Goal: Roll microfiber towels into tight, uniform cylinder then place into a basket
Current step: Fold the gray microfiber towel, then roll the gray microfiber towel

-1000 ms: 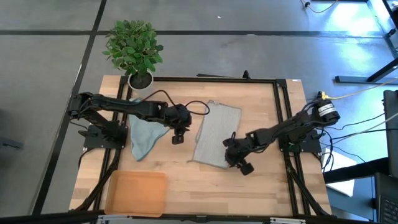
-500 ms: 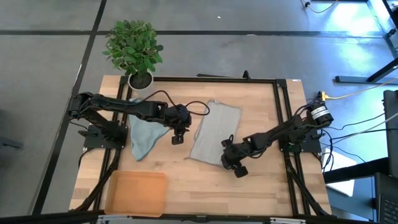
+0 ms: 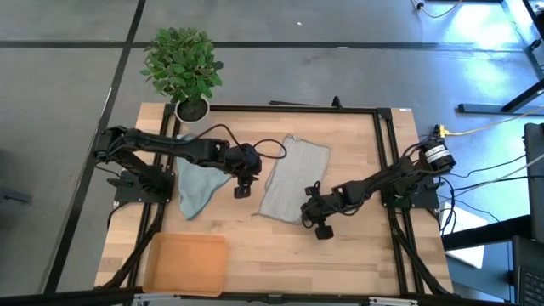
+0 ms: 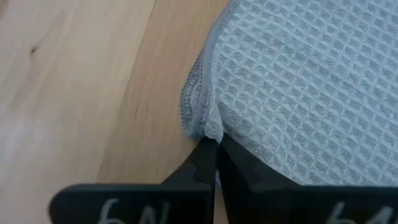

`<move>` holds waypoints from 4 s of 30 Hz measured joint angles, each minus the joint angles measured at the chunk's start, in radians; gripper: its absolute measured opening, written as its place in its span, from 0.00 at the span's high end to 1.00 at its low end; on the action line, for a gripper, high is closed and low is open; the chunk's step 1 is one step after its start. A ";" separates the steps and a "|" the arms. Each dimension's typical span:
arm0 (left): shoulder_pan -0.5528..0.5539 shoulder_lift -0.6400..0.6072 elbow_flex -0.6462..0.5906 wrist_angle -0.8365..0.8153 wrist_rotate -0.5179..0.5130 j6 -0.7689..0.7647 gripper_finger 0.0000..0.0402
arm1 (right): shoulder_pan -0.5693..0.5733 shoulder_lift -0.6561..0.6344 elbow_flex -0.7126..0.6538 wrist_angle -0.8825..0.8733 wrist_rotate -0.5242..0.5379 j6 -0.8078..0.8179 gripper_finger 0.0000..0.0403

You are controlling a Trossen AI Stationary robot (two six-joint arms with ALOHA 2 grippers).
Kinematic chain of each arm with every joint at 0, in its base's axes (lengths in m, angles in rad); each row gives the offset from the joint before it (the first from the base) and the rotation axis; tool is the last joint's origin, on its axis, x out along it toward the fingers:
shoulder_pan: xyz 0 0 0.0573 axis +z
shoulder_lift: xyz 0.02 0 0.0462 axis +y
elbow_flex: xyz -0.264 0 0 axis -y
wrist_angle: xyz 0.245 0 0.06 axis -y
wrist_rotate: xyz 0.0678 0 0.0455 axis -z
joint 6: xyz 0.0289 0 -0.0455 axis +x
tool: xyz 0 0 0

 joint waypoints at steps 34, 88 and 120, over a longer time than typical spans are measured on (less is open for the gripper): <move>-0.043 0.000 0.000 -0.003 0.000 0.060 0.82 | -0.510 -0.257 -0.003 -0.022 -0.142 0.404 1.00; 0.014 0.018 0.000 0.080 -0.019 0.057 0.82 | -0.747 -0.368 0.022 -0.316 -0.071 0.349 0.63; 0.082 0.423 -0.001 0.435 0.053 0.022 0.82 | -0.632 -0.190 0.018 -0.465 -0.136 0.200 0.62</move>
